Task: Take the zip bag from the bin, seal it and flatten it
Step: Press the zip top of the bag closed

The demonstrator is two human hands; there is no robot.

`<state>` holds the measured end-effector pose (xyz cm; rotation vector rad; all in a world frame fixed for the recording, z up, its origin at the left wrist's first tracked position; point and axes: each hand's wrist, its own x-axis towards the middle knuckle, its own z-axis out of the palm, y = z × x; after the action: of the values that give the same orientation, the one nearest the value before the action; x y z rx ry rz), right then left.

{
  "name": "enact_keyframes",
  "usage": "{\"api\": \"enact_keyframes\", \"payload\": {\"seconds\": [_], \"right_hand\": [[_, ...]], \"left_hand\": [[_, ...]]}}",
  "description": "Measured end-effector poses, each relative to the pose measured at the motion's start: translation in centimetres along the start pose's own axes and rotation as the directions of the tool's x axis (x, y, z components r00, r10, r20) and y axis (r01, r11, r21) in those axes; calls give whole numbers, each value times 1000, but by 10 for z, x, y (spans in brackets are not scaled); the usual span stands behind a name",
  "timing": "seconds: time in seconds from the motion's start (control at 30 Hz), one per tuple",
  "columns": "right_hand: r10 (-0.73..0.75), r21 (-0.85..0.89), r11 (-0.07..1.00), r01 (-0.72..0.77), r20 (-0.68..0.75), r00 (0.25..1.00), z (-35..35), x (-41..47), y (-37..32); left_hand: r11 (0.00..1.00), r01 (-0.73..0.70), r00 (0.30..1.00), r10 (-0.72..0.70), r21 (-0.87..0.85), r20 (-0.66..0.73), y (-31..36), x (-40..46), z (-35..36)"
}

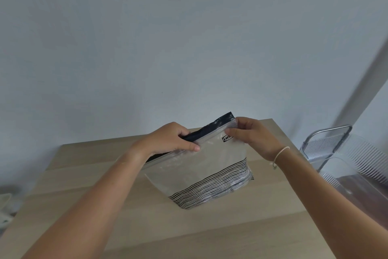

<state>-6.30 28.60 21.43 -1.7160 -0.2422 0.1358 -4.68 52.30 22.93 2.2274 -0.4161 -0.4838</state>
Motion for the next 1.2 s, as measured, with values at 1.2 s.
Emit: {"api": "enact_keyframes", "payload": {"seconds": [1.2], "right_hand": [[11,-12,1000,-12,-45,999,3,-1,7]], "left_hand": [[996,-60,997,63,63,-47,5,6,8]]}}
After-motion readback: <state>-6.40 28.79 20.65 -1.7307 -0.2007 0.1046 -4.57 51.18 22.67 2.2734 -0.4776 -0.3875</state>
